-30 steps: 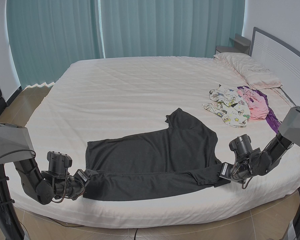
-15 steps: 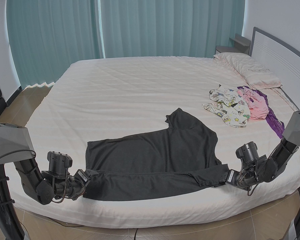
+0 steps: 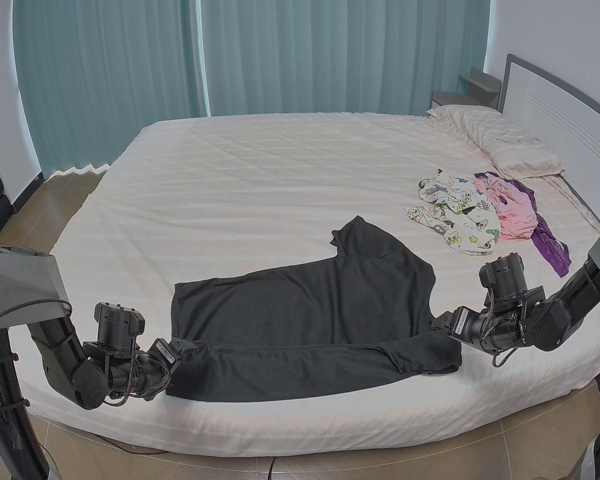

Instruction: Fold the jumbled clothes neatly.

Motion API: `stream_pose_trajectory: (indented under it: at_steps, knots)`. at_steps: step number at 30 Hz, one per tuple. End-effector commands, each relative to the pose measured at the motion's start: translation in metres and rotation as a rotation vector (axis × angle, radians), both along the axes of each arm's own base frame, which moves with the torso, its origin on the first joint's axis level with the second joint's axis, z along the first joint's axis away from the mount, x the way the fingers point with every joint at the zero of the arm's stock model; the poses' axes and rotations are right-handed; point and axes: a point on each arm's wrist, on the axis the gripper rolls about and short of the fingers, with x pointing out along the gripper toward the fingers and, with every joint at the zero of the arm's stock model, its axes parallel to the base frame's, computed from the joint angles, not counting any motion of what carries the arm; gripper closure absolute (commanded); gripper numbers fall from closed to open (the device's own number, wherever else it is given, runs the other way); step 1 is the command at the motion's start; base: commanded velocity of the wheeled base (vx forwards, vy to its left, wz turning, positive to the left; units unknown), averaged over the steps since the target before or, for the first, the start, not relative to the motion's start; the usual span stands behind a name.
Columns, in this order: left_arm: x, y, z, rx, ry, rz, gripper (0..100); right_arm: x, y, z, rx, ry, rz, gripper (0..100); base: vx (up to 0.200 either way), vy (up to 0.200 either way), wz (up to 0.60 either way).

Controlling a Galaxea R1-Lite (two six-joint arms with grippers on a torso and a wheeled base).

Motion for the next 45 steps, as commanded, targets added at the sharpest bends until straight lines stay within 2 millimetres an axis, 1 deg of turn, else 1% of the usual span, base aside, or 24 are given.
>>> stream_pose_trajectory:
  at_steps: [1,2,3,5,10,11,13,15,17,19,23,26,29,30,31,32,34,35,37,39,41,42,45]
  knots:
    - [0.000,0.000,0.000,0.001,0.001,-0.001,0,0.004,0.005,0.006,0.011,-0.028,0.013,0,0.000,0.000,0.00]
    - [0.000,0.000,0.000,0.000,0.001,0.000,0,0.004,0.005,0.006,0.012,-0.029,0.013,0,0.000,0.000,0.00]
    - [0.000,0.000,0.000,0.000,0.001,0.000,0,0.011,0.007,0.001,0.022,-0.025,0.017,0,0.000,0.000,0.00]
    - [0.000,0.000,0.000,0.000,0.001,0.000,0,0.018,0.010,-0.003,0.030,-0.025,0.015,0,0.000,0.000,0.00]
    - [0.000,0.000,0.000,0.000,0.001,0.000,0,0.035,0.018,-0.027,0.078,0.024,-0.026,0,0.000,0.000,0.00]
    - [0.000,0.000,0.000,0.000,0.001,0.000,0,0.036,0.018,-0.028,0.085,0.029,-0.031,0,0.000,0.000,0.00]
    - [0.000,0.000,0.000,0.001,0.001,-0.001,0,0.036,0.021,-0.040,0.104,0.068,-0.023,0,0.000,0.000,0.00]
    - [0.000,0.000,0.000,0.000,0.001,0.000,0,0.036,0.023,-0.043,0.110,0.082,-0.014,0,0.000,0.000,0.00]
    - [0.000,0.000,0.000,0.000,0.001,0.000,0,0.034,0.023,-0.057,0.100,0.123,-0.013,0,0.000,0.000,0.00]
    - [0.000,0.000,0.000,0.000,0.001,0.000,0,0.034,0.022,-0.066,0.085,0.145,-0.016,0,0.000,0.000,0.00]
    - [0.000,0.000,0.000,0.000,0.001,0.000,0,0.032,0.018,-0.070,0.083,0.163,-0.029,0,0.000,0.000,0.00]
    - [0.000,0.000,0.000,0.000,0.001,0.000,0,0.030,0.018,-0.070,0.080,0.166,-0.027,0,0.000,0.000,0.00]
    - [0.000,0.000,0.000,0.000,0.001,0.000,0,0.030,0.017,-0.065,0.082,0.153,-0.027,0,0.000,0.000,0.00]
    - [0.000,0.000,0.000,0.000,0.001,0.000,0,0.031,0.016,-0.059,0.087,0.134,-0.029,0,0.000,0.000,0.00]
    - [0.000,0.000,0.000,0.000,0.001,0.000,0,0.031,0.016,-0.059,0.087,0.134,-0.029,0,0.000,0.000,0.00]
    - [0.000,0.000,-0.001,0.000,0.002,0.000,0,0.031,0.012,-0.046,0.101,0.102,-0.039,0,0.000,0.000,0.00]
    - [-0.001,0.000,0.000,0.000,0.001,0.000,0,0.027,0.008,-0.028,0.120,0.063,-0.041,0,0.000,0.000,0.00]
    - [-0.001,0.000,0.000,0.000,0.001,0.000,0,0.027,0.008,-0.028,0.120,0.063,-0.041,0,0.000,0.000,0.00]
    - [-0.002,0.000,0.000,0.002,0.004,-0.001,0,0.015,-0.002,-0.013,0.118,0.037,-0.049,0,0.000,0.000,0.00]
    - [-0.004,0.001,0.001,0.006,-0.015,-0.002,0,0.001,-0.009,-0.006,0.099,0.035,-0.038,0,0.000,0.000,0.00]
    - [-0.006,0.001,0.003,0.012,-0.048,-0.005,0,-0.014,-0.015,-0.003,0.090,0.040,-0.027,0,0.000,0.000,0.00]
    - [-0.007,0.001,0.003,0.013,-0.059,-0.005,0,-0.018,-0.016,-0.003,0.095,0.037,-0.027,0,0.000,0.000,0.00]
    - [-0.010,0.002,0.006,0.007,-0.115,-0.002,0,-0.035,-0.024,-0.011,0.113,0.036,-0.020,0,0.000,0.000,0.00]
